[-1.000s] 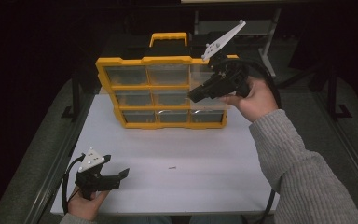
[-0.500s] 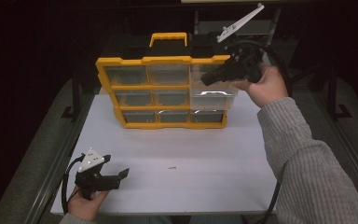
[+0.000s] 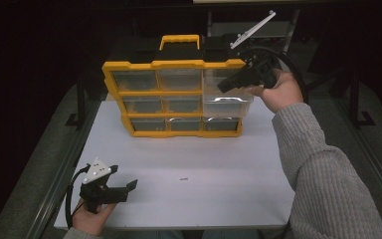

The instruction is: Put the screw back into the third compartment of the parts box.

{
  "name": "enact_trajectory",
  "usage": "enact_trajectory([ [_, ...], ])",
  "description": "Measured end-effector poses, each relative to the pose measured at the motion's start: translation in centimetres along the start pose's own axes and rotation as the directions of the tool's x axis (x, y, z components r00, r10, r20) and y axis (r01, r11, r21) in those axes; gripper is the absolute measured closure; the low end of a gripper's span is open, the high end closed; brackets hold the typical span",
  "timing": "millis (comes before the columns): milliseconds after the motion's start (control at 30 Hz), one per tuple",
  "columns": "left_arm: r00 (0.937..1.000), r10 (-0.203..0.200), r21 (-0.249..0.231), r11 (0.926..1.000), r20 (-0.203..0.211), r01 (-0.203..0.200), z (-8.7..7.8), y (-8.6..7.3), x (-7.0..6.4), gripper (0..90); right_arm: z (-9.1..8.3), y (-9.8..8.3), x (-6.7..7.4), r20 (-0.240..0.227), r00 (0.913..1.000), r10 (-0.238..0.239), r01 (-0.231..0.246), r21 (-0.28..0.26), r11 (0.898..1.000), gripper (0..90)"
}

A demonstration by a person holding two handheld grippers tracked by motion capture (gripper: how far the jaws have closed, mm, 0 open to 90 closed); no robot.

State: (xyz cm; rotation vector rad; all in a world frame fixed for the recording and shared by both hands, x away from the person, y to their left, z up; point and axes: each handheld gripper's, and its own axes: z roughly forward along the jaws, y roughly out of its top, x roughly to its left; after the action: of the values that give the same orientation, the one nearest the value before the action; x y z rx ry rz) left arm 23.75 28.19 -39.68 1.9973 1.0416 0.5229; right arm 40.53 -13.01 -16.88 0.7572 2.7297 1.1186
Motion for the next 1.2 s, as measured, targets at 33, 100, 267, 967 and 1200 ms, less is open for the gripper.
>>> enact_trajectory([
  [33,1.0000,-0.004,-0.001,1.0000,0.001,0.004,0.0,0.0,0.0,14.8,0.1,0.0,-0.1,0.010,1.0000,0.002,-0.002,0.001,1.000,79.5],
  [100,1.0000,-0.004,-0.001,1.0000,0.000,0.004,0.0,0.0,0.0,14.8,0.2,-0.1,-0.2,0.008,0.9999,0.006,-0.006,0.001,1.000,78.9],
  [267,0.9999,-0.012,0.000,0.9999,0.001,0.012,0.1,0.0,-0.1,14.8,-0.5,0.2,0.5,0.006,0.9999,-0.011,0.011,-0.021,1.000,78.3],
  [967,1.0000,-0.008,-0.005,1.0000,0.002,0.008,0.1,0.0,-0.2,14.8,1.4,0.2,7.5,-0.095,0.9716,-0.217,0.209,-0.081,0.975,69.0],
  [1200,1.0000,-0.009,-0.010,0.9999,-0.001,0.009,0.2,0.0,-0.2,14.8,5.3,-1.8,8.8,-0.148,0.9606,-0.235,0.229,-0.058,0.972,67.2],
])
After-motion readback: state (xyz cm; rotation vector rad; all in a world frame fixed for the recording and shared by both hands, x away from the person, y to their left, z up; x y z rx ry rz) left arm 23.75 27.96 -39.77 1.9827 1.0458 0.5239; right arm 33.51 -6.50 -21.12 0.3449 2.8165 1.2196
